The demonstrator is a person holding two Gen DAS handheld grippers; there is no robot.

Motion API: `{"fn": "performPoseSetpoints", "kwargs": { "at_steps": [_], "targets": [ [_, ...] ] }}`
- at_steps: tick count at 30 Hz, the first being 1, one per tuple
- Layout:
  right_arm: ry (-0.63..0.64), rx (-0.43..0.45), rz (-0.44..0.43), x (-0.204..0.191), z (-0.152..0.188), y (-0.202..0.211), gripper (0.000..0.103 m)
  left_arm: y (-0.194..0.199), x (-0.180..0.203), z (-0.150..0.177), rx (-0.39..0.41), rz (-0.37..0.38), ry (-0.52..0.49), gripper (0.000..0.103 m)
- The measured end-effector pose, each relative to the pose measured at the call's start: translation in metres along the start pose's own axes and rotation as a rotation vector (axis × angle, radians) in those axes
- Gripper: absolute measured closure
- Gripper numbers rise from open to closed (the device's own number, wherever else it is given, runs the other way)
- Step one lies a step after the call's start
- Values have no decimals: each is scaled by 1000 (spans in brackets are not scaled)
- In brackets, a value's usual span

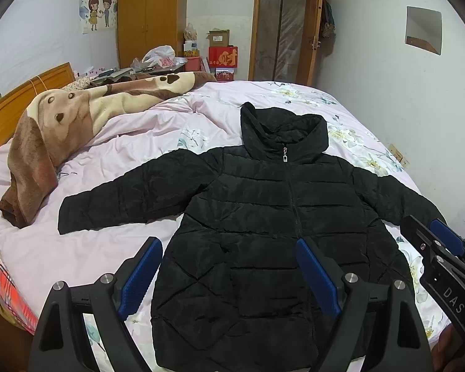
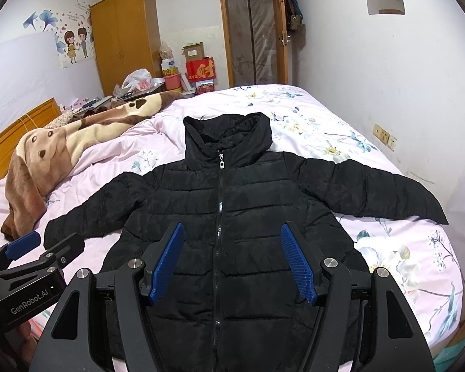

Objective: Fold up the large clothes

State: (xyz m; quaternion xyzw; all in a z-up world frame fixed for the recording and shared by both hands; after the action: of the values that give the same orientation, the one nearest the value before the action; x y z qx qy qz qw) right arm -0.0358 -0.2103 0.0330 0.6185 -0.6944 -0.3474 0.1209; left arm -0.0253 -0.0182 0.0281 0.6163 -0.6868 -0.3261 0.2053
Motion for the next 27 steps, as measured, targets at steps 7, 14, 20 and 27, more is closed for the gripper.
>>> {"fn": "performPoseSetpoints", "kwargs": {
  "at_steps": [7,14,20,27],
  "targets": [
    [1,4,-2,0,-2,0,38,2,2,-1,5,-2,-2,15],
    [2,0,-4,0,-3,1,38,2,3,-1,10,5,-8,15],
    [1,0,-2,0,-3,1,38,2,4,0,10,-2,-8,15],
    [0,2,0,-1,-1,2,38,1,5,1,7,-4,-11,15]
  ]
}}
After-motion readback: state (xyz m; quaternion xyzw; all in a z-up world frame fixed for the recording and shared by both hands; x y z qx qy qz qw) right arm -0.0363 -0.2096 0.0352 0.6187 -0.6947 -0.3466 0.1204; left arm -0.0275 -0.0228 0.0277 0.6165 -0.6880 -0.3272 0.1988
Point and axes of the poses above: each gripper's, at about its wrist camera, not at the fingertips, and y roughly against the way its jaws point, x to its right, z to its underside, the point moved 1 cm from there along -y, roughly the way its jaws point, and after that the axes turned 14 degrees about -y, right-handed, at the moved point
